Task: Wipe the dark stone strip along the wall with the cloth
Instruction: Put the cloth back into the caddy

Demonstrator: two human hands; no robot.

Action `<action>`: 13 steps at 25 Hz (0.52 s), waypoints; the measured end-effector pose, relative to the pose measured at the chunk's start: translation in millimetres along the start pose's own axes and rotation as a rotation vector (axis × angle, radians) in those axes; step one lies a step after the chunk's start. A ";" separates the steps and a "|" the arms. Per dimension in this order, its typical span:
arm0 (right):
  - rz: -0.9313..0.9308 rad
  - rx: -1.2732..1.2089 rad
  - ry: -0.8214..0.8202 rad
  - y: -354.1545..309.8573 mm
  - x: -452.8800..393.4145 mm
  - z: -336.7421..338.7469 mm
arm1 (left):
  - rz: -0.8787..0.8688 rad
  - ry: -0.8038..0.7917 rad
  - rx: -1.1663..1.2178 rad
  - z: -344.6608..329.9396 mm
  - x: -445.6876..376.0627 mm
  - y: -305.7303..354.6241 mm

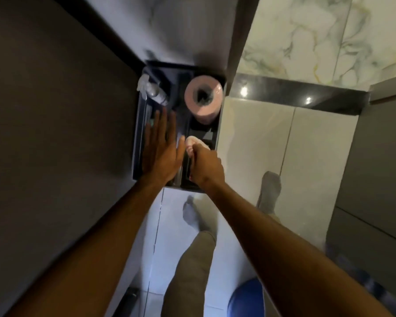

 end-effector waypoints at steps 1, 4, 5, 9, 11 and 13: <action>-0.019 0.036 0.031 2.9 -14.5 -16.8 | -0.029 0.016 -0.002 -11.0 -9.7 -3.5; -0.067 0.122 0.083 26.0 -54.3 -72.4 | -0.117 0.051 0.021 -56.3 -33.6 -8.9; -0.047 0.170 0.084 33.8 -62.1 -90.5 | -0.120 0.079 0.013 -67.0 -35.2 -10.4; 0.021 0.184 0.117 54.8 -78.6 -126.0 | -0.099 0.258 -0.076 -75.4 -42.3 -14.6; 0.020 0.136 0.075 55.3 -66.2 -121.2 | -0.098 0.246 -0.068 -70.4 -43.9 -12.2; 0.097 0.070 0.006 36.6 -27.9 -97.4 | -0.088 0.179 -0.015 -50.9 -35.3 -6.5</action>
Point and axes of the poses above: each hand's wrist, its own x-axis away from the middle knuckle, its own z-axis out of the back of the hand, y = z × x, the point moved 8 cm from there along -x, towards the middle knuckle, and after that the axes turned 8 degrees about -z, right-handed, at the moved point
